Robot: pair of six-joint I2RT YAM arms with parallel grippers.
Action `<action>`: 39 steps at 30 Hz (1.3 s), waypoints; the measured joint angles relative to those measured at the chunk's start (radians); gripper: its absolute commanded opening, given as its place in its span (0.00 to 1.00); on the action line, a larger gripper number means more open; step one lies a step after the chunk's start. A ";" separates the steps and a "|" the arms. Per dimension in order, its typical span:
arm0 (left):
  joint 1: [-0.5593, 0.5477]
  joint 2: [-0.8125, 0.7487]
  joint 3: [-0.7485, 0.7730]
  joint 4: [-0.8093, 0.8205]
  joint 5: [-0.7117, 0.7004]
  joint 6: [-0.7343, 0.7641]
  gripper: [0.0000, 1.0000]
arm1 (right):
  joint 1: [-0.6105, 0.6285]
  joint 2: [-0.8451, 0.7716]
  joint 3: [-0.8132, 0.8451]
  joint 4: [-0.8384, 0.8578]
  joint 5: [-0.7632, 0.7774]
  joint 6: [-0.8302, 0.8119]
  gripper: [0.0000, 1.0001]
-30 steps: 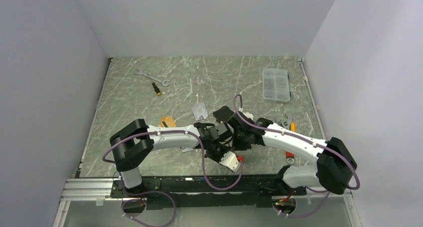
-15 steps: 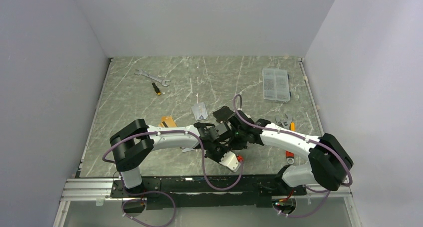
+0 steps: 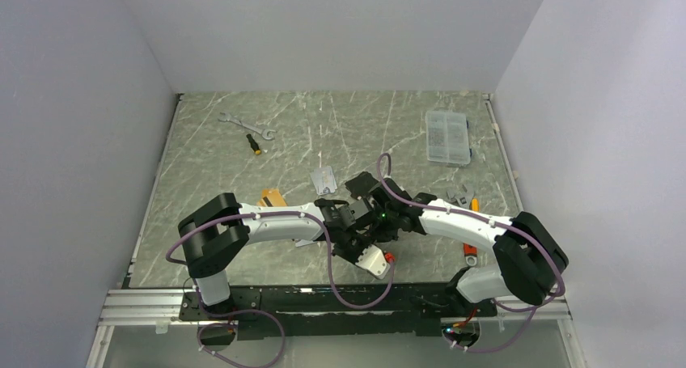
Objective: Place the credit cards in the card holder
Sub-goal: Close the card holder at the center of the board.
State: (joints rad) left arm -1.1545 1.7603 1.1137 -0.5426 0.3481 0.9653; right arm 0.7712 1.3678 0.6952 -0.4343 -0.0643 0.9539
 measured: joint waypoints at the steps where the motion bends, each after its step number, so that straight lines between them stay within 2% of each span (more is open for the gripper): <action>1: 0.000 0.000 0.000 0.000 0.000 0.000 0.25 | 0.000 0.002 0.000 0.001 -0.002 0.000 0.00; 39: -0.001 0.000 0.003 -0.012 -0.008 0.000 0.24 | -0.016 -0.039 -0.114 0.137 -0.046 0.037 0.00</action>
State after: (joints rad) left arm -1.1557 1.7607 1.1168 -0.5545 0.3397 0.9649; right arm 0.7555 1.3293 0.5816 -0.2977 -0.1104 0.9913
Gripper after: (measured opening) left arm 0.247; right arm 0.008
